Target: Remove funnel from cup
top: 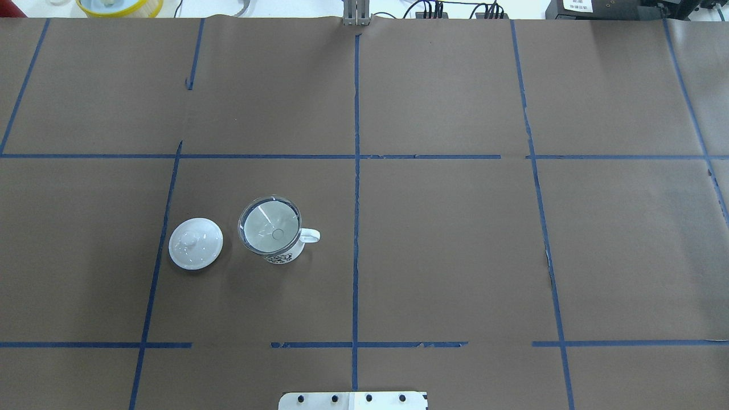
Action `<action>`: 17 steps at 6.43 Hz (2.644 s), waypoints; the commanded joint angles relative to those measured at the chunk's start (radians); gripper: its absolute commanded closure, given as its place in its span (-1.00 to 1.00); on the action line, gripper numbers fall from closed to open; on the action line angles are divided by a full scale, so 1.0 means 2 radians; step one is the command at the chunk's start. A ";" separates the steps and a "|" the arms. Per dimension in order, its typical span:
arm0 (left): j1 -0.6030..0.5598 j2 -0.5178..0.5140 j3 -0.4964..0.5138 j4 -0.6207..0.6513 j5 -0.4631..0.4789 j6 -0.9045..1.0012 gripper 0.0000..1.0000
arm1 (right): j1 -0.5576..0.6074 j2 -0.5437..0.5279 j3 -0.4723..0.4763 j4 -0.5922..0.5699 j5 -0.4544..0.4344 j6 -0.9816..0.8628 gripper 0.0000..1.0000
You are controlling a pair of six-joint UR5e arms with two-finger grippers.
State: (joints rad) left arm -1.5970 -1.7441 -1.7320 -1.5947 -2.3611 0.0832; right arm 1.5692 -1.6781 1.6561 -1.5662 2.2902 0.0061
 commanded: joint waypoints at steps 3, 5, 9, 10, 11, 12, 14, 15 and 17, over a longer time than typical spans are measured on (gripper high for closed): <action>0.078 -0.038 -0.043 -0.065 0.001 -0.136 -1.00 | 0.000 0.000 0.000 0.000 0.000 0.000 -1.00; 0.172 -0.087 -0.045 -0.059 0.005 -0.324 -1.00 | 0.000 0.000 0.000 0.000 0.000 0.000 -1.00; 0.368 -0.189 -0.058 -0.059 0.097 -0.706 -1.00 | 0.000 0.000 0.000 0.000 0.000 0.000 -1.00; 0.402 -0.201 -0.055 -0.056 0.121 -0.767 -1.00 | 0.000 0.000 0.000 0.000 0.000 0.000 -1.00; 0.438 -0.223 -0.046 -0.018 0.149 -0.796 -1.00 | 0.000 0.000 0.000 0.000 0.000 0.000 -1.00; 0.470 -0.253 -0.035 0.026 0.166 -0.797 -1.00 | 0.000 0.000 0.000 0.000 0.000 0.000 -1.00; 0.498 -0.256 -0.004 0.026 0.180 -0.796 -1.00 | 0.000 0.000 0.000 0.000 0.000 0.000 -1.00; 0.503 -0.255 0.001 0.025 0.190 -0.793 -1.00 | 0.000 0.000 0.000 0.000 0.000 0.000 -1.00; 0.516 -0.254 0.005 0.023 0.191 -0.790 -0.99 | 0.000 0.000 0.000 0.000 0.000 0.000 -1.00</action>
State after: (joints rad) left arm -0.5713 -2.2519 -1.7244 -1.5463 -1.9814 -1.4995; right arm 1.5693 -1.6781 1.6567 -1.5662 2.2902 0.0061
